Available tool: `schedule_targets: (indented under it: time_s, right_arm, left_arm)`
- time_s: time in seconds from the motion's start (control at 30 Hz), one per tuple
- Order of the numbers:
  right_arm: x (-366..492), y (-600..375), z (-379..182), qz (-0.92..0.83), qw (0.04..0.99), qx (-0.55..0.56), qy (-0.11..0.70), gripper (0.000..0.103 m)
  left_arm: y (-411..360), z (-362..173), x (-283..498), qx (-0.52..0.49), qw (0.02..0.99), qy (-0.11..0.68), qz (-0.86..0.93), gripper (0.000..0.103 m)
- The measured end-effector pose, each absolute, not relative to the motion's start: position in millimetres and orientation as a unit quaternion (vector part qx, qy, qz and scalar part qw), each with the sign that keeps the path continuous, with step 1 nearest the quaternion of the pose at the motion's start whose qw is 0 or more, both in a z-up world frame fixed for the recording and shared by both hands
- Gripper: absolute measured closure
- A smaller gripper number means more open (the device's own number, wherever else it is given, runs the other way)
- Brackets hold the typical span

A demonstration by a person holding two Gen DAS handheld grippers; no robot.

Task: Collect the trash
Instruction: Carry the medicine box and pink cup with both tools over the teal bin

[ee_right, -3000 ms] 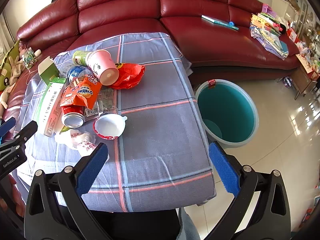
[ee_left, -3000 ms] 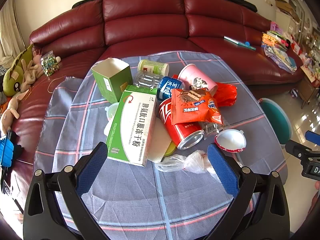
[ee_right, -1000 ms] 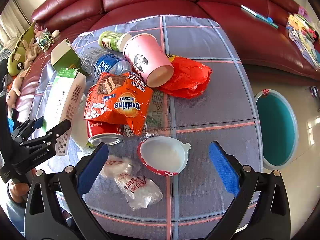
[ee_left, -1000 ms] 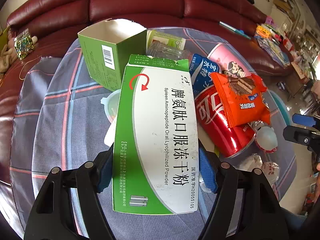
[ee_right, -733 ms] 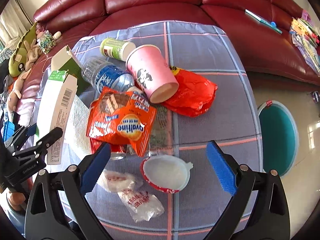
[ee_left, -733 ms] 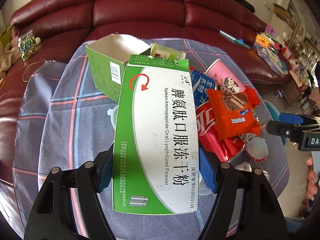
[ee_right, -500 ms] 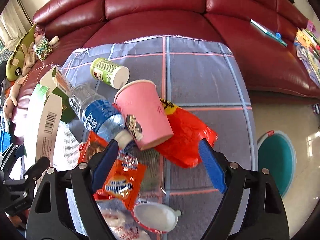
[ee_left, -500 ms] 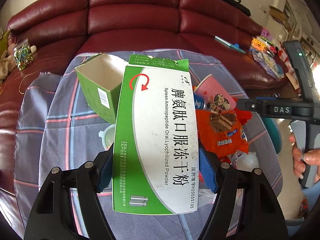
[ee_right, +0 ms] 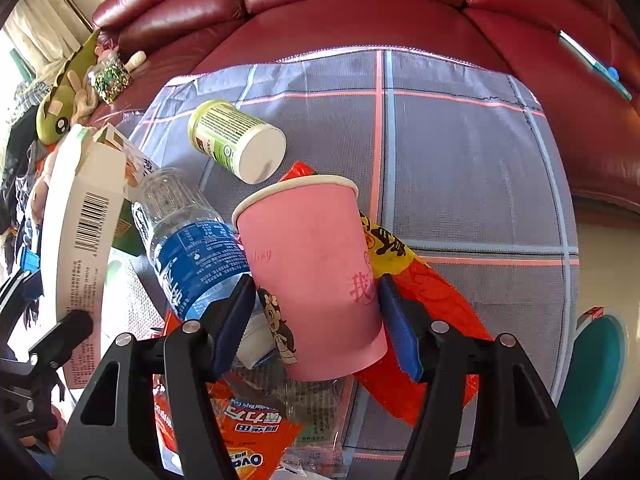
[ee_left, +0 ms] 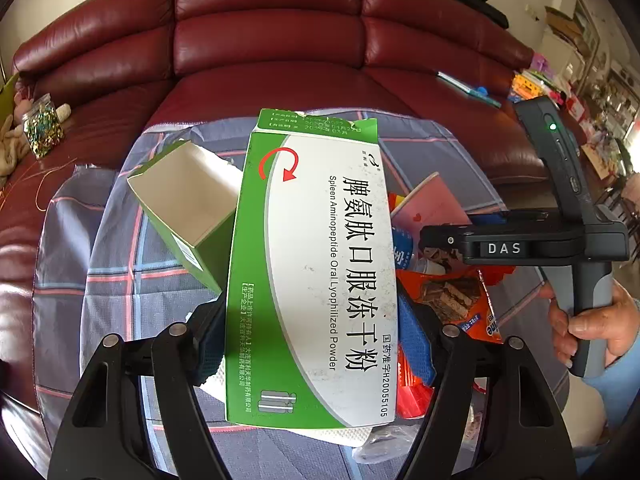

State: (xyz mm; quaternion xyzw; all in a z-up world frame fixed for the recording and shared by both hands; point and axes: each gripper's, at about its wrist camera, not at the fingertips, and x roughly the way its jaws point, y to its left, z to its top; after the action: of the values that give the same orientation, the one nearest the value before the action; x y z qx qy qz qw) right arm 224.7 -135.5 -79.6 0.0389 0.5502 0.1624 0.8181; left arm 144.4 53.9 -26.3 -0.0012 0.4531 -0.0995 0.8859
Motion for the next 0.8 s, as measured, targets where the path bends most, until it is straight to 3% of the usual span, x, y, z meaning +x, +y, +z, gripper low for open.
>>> schedule_targets:
  time_s: [0.43, 0.8]
  right_arm:
    - [160, -217, -10, 0.122, 0.861, 0.096, 0.484, 0.043]
    - [75, -390, -19, -0.011, 0.868, 0.201, 0.453, 0.043]
  left_arm:
    - [-15, 5, 130, 0.035, 0.890, 0.430, -0.148, 0.030]
    - [-163, 0, 113, 0.096, 0.849, 0.440, -0.276, 0.030]
